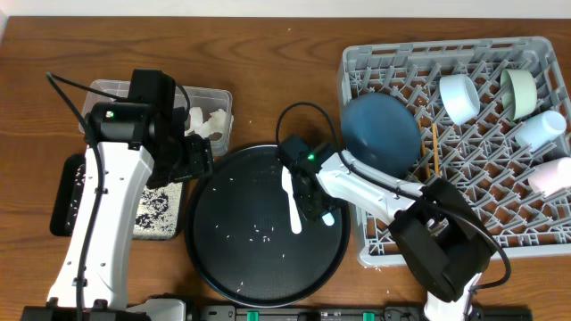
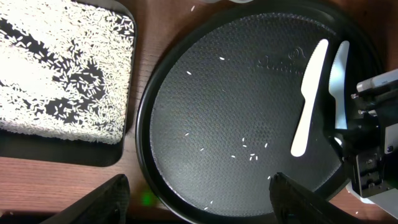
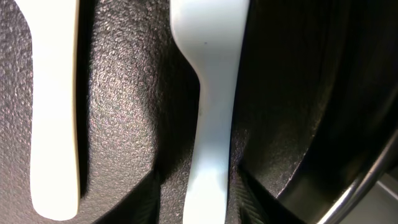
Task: Sort waste into correct bins and load items into the dishwasher rack
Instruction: 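Grasp the white plastic spoon with the right gripper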
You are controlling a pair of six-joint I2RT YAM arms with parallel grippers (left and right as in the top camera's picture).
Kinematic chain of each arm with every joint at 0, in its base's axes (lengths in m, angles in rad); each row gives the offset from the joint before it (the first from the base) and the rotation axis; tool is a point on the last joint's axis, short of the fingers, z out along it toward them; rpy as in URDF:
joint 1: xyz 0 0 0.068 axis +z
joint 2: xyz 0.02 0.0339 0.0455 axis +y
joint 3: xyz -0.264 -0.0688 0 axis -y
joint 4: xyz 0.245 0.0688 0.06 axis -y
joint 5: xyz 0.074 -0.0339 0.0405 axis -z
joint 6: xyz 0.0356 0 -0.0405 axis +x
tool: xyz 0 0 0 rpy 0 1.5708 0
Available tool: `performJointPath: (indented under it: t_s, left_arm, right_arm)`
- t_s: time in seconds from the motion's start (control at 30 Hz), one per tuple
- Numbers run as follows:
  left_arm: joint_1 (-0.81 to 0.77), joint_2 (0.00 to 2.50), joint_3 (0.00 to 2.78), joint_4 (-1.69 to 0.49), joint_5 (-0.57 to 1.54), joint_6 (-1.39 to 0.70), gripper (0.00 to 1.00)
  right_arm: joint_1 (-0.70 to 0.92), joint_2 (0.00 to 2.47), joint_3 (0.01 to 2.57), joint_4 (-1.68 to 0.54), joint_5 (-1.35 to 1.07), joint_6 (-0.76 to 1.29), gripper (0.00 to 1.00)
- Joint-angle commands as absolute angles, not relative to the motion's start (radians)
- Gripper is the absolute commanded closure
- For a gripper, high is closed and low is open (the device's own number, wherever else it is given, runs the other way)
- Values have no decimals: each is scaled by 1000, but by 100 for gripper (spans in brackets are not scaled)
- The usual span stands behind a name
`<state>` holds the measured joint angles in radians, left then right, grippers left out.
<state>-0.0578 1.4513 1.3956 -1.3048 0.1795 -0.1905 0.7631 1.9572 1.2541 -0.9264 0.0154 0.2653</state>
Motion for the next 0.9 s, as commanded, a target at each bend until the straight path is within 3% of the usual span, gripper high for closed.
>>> performJointPath:
  t_s: [0.0,0.7,0.87]
  left_arm:
    - [-56,1451,1391,-1308,171,-204,27]
    - [-56,1451,1391,-1305,171,-204,27]
    - [-56,1451,1391,-1304,171,-204,27]
  right_arm:
    - [769,1974,1254,-929,27,276,71]
    - [769,1974,1255,-931,26,316,91]
    - [769,1966,1264,-935,26,318,91]
